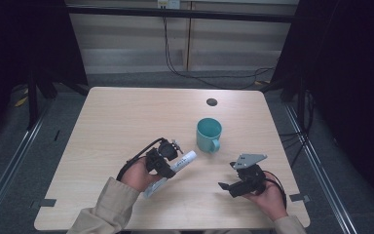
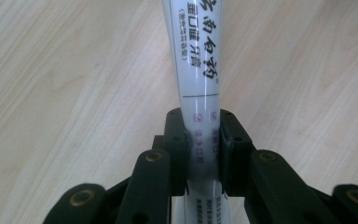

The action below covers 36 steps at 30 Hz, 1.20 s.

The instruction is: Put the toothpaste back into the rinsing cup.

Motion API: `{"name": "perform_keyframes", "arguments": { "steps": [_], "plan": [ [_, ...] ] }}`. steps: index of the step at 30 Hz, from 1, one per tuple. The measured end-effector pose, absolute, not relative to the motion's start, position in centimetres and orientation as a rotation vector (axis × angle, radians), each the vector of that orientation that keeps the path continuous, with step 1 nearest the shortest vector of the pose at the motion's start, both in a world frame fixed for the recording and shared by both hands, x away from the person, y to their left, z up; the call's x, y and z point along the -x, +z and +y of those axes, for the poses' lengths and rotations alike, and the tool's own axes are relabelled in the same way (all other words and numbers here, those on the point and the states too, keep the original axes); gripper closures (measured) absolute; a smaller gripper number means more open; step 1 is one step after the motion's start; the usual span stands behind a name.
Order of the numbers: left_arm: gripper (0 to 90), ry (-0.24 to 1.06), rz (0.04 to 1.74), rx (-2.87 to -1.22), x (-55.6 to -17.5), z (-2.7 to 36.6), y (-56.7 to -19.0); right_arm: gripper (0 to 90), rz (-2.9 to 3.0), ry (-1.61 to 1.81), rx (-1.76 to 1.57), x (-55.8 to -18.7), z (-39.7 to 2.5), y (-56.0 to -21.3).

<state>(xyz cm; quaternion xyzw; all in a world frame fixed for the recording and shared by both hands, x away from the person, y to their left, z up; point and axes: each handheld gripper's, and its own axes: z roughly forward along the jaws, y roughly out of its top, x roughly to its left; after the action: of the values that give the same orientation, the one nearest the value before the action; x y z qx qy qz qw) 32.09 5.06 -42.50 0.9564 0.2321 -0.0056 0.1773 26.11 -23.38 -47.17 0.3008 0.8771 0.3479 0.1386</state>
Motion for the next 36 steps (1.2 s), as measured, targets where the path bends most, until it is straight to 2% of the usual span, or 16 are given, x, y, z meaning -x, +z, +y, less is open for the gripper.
{"name": "perform_keyframes", "arguments": {
  "steps": [36],
  "plan": [
    [76.6, -0.069, 0.472, -2.743, -31.2, 1.2, -42.3, 18.7, 2.583, 1.034, -0.568, -27.7, -19.1, -44.5]
  ]
}}
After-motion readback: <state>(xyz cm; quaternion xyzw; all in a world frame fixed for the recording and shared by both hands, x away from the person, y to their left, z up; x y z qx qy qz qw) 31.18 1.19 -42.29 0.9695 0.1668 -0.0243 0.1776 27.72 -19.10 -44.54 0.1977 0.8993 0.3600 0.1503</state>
